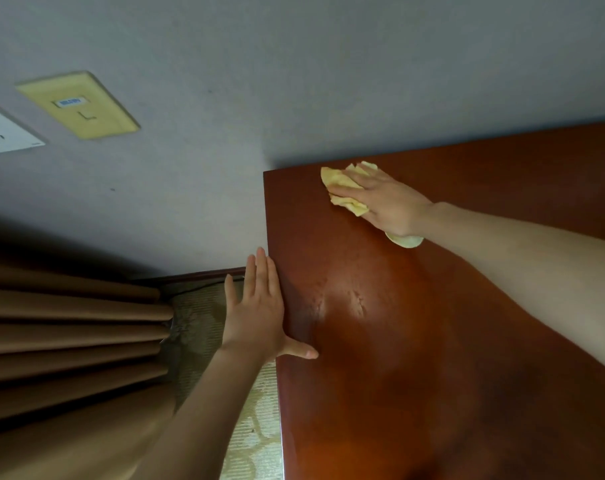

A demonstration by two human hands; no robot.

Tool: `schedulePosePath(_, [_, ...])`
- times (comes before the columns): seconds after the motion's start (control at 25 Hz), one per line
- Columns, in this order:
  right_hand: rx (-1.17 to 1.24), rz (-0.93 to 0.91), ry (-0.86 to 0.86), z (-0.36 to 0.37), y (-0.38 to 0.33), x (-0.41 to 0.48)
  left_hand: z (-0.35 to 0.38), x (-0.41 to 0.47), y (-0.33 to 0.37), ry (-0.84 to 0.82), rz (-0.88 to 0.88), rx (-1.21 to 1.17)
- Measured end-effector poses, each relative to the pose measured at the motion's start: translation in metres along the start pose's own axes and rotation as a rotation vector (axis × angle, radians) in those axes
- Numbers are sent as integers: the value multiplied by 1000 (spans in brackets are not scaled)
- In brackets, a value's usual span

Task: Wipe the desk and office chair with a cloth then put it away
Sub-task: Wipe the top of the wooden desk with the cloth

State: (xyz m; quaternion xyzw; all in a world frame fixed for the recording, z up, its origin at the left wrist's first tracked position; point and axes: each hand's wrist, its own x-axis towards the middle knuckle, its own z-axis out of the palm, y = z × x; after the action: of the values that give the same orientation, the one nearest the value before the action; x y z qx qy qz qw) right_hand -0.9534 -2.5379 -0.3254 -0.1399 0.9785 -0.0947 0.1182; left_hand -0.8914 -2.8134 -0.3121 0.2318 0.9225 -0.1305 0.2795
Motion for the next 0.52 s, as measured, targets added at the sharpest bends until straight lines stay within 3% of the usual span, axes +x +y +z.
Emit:
schedulePosePath(0.36, [-46,-68,-69,-2,-58,93,8,5,-13,14,24,-155])
schedulePosePath(0.52, [-100,-287,-65,13,-77,54,12,-5,-33,11,-29,-278])
